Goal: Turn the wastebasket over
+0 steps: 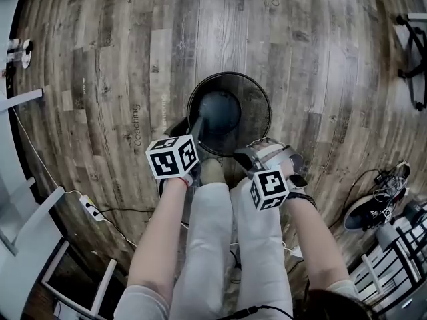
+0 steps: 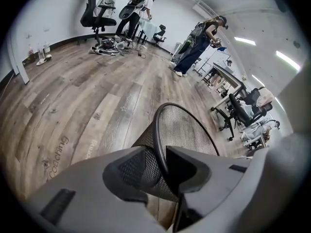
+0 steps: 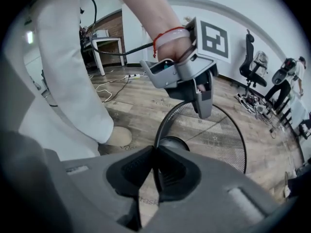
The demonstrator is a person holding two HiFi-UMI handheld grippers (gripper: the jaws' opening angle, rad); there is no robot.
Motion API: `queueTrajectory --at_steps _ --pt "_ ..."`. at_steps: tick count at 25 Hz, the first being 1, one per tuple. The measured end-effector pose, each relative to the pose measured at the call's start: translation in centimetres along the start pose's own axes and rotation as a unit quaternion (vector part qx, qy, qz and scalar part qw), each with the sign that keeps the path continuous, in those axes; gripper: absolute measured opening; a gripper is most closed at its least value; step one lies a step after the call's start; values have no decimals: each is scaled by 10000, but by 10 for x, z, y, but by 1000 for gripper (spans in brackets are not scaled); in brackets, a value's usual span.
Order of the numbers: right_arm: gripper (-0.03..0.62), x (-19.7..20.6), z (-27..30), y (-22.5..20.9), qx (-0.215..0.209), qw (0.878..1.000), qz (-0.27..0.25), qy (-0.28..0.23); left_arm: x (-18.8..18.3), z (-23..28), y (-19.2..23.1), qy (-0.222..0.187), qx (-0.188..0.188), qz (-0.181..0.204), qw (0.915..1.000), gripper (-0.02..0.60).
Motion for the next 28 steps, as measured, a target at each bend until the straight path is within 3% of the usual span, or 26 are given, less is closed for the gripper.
queueTrajectory --at_steps 5,15,21,26,28 --pt "31 -7 11 7 -73 9999 -146 -16 11 -6 16 108 9 82 9999 126" --pt "32 -5 21 39 -494 9976 -479 1 48 -12 31 356 45 -140 9993 115" --pt "37 3 23 50 -473 9976 -465 214 65 -15 32 528 73 -297 9981 112" --pt "49 5 22 47 -449 9987 52 224 70 -14 31 521 83 -247 9983 112" --pt "100 5 19 43 -470 9977 452 160 70 -16 30 560 50 -174 9983 112"
Point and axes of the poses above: the fingertips, and each gripper's own axes: z forward along the fingers, y to its left, x out of its underside, the point moved 3 cm from there along -z, backward along the fingers, and after that the axes turned 11 degrees about x, right-handed, at the moved point
